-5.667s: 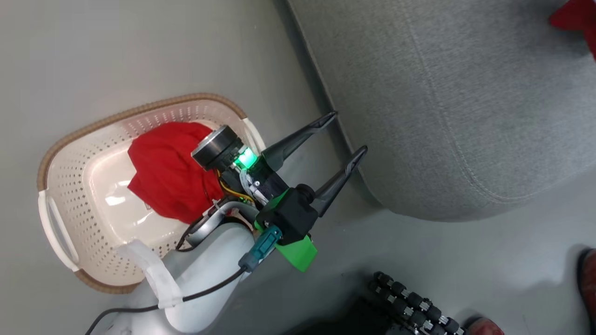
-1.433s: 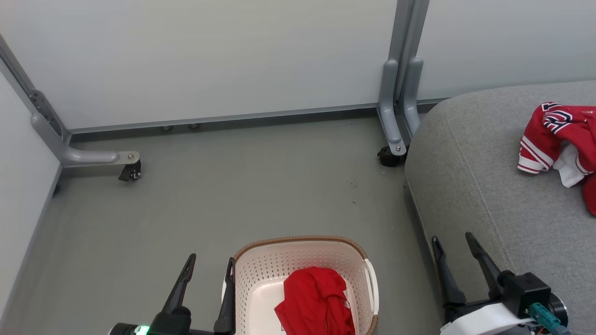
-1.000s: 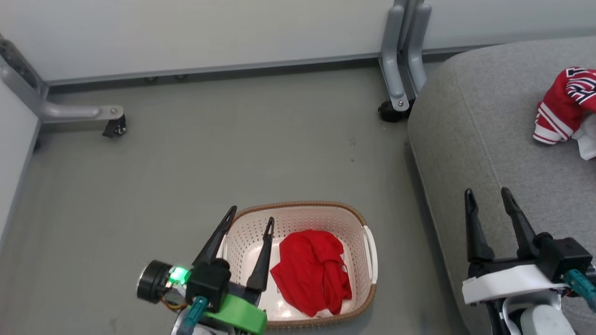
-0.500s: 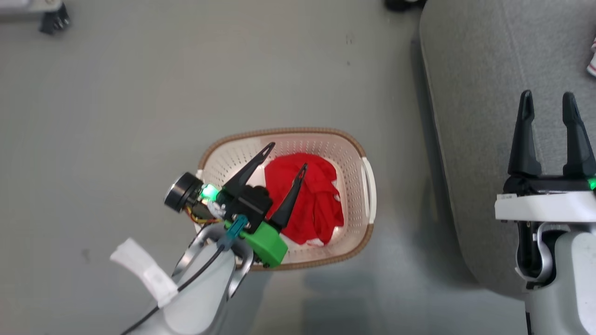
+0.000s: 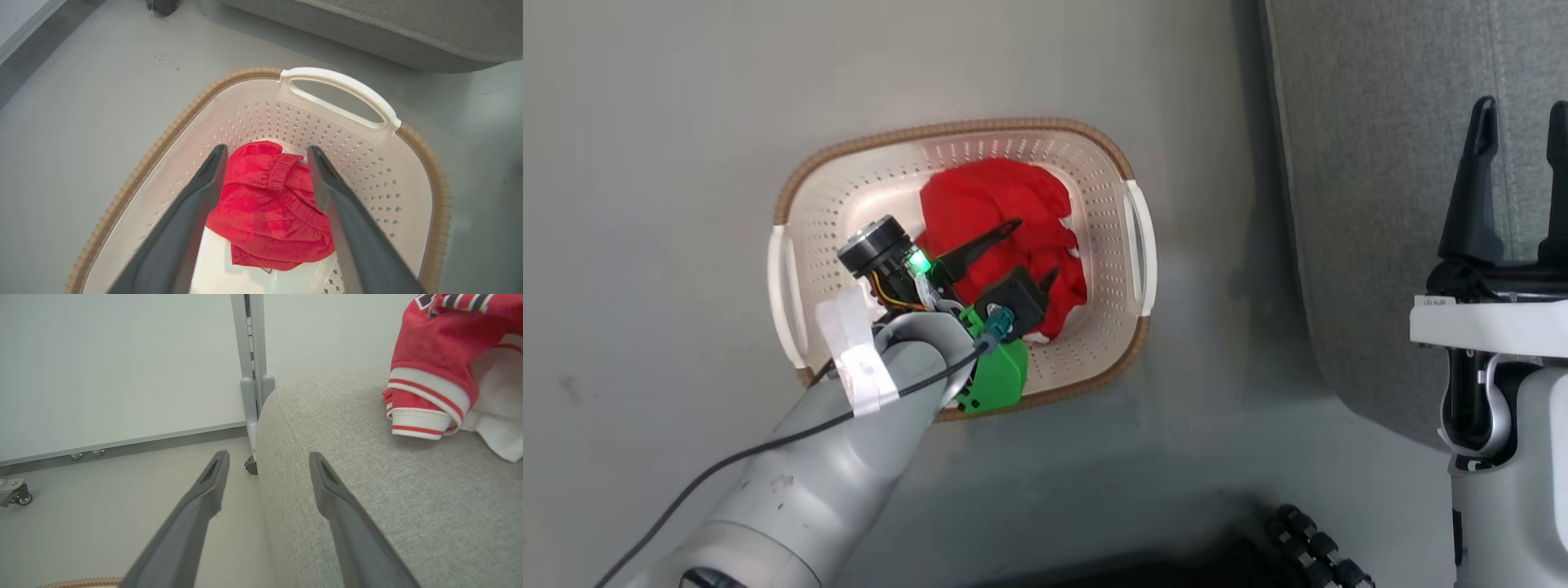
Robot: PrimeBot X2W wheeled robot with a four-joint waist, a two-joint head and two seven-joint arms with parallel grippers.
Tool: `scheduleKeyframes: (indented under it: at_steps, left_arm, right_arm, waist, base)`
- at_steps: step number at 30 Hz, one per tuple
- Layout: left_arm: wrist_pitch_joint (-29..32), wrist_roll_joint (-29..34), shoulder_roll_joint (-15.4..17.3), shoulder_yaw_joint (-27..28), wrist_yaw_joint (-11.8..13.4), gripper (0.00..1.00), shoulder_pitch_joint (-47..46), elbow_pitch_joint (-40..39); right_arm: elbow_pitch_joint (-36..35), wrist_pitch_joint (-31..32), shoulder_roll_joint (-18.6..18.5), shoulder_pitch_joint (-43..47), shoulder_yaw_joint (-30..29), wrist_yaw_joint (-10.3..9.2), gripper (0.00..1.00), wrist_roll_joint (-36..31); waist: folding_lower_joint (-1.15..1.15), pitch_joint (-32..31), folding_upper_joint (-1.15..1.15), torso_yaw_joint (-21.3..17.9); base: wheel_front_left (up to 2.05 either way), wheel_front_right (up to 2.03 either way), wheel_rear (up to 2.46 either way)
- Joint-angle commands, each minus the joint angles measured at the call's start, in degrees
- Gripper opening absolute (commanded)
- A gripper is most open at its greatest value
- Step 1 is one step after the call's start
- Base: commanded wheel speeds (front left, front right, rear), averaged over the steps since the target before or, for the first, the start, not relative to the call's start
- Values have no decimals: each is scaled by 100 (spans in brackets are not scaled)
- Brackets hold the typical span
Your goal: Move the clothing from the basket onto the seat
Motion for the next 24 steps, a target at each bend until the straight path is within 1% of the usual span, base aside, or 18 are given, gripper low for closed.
scheduleKeyframes:
  at_steps: [1,5,12,15,19,24]
  left_arm:
    - [-5,15,19,-28,-7,100,-216,138]
    - [-5,-10,3,-199,85,100,-472,486]
    - [-5,-120,0,-610,242,100,-787,570]
    - [-5,-22,1,-817,469,100,-954,550]
    - [-5,153,2,-1108,861,100,-1203,646]
    - [-5,329,1,-1370,1214,100,-1506,948]
  right_arm:
    - [-59,-18,0,-126,26,-8,100,49]
    - [-132,-18,0,-245,54,-8,100,54]
    - [-283,-17,-1,-433,17,-8,100,13]
    - [-399,-17,-1,-501,7,-8,100,-17]
    - [-553,-17,-1,-592,22,-8,100,-35]
    - [-734,-17,0,-636,30,-7,100,9]
  waist:
    - [-1,580,0,-289]
    - [-1,871,0,-317]
    - [-1,1302,0,-337]
    - [-1,1475,0,-327]
    - [-1,1704,0,-340]
    - [-1,1901,0,-374]
  base:
    - [0,0,0]
    - [0,0,0]
    - [0,0,0]
    - [0,0,0]
    - [0,0,0]
    - [0,0,0]
